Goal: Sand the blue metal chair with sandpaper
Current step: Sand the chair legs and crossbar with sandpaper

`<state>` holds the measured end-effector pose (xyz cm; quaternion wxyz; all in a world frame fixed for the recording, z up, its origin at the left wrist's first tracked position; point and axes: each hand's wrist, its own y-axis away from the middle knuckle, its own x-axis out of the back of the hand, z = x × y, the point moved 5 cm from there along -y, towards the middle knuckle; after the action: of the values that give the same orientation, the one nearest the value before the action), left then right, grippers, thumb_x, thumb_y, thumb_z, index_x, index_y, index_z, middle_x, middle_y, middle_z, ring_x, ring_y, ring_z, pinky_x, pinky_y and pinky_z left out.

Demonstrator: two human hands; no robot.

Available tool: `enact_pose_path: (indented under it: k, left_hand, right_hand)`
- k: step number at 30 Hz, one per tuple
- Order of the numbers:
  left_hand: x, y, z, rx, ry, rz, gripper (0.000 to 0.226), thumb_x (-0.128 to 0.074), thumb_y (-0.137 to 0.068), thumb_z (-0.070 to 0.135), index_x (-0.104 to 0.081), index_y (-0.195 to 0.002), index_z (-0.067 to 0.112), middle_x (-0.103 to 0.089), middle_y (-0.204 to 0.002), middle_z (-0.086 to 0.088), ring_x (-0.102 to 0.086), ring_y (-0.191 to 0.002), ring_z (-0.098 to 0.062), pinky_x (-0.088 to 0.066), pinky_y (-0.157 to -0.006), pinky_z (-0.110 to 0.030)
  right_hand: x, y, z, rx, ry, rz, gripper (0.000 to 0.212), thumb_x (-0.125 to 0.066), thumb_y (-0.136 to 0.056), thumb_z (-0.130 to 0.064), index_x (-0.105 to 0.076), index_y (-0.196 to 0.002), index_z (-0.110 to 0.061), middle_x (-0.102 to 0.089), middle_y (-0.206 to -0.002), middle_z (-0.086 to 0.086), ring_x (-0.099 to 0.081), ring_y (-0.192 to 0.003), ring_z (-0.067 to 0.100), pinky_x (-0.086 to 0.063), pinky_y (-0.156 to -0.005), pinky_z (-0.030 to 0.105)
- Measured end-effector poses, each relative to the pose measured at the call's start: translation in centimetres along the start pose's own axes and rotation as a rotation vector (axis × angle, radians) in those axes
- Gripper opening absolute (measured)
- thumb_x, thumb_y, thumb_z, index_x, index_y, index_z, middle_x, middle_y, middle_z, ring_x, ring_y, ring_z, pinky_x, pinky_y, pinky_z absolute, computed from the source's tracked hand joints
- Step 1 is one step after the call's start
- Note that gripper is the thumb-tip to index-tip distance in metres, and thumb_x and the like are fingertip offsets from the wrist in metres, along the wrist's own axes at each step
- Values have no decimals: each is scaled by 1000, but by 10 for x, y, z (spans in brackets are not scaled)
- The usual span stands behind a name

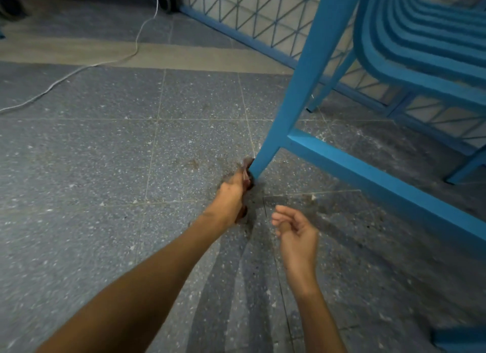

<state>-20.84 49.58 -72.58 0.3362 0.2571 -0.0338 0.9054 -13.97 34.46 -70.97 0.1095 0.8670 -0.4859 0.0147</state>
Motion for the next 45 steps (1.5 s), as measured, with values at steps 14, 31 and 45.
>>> enact_pose_path:
  k: [14, 31, 45]
  left_hand:
    - [12, 54, 67, 46, -66, -762, 42, -68, -85, 32, -60, -123, 17, -67, -114, 5, -63, -95, 0, -48, -77, -6]
    - [91, -27, 58, -8, 106, -228, 27, -49, -96, 9, -64, -112, 23, -68, -109, 6, -62, -102, -12, -45, -75, -18]
    - [68, -30, 19, 116, 28, -185, 18, -49, -93, 2, -62, -102, 11, -62, -86, -3, -56, -77, -11, -41, -48, -3]
  right_hand:
    - [-39, 14, 26, -659, -1005, 17, 63, -33, -97, -45, -72, -70, -5, -70, -66, 14, -69, -56, 25, -55, -45, 29]
    - [-126, -48, 24, -146, -600, 159, 46, -42, -89, -27, -37, -133, -13, -56, -94, 24, -63, -67, 20, -56, -58, 30]
    - [-84, -45, -43, 312, -275, -69, 52, -48, -86, -18, -31, -133, -34, -49, -132, 1, -49, -122, 11, -40, -106, 34]
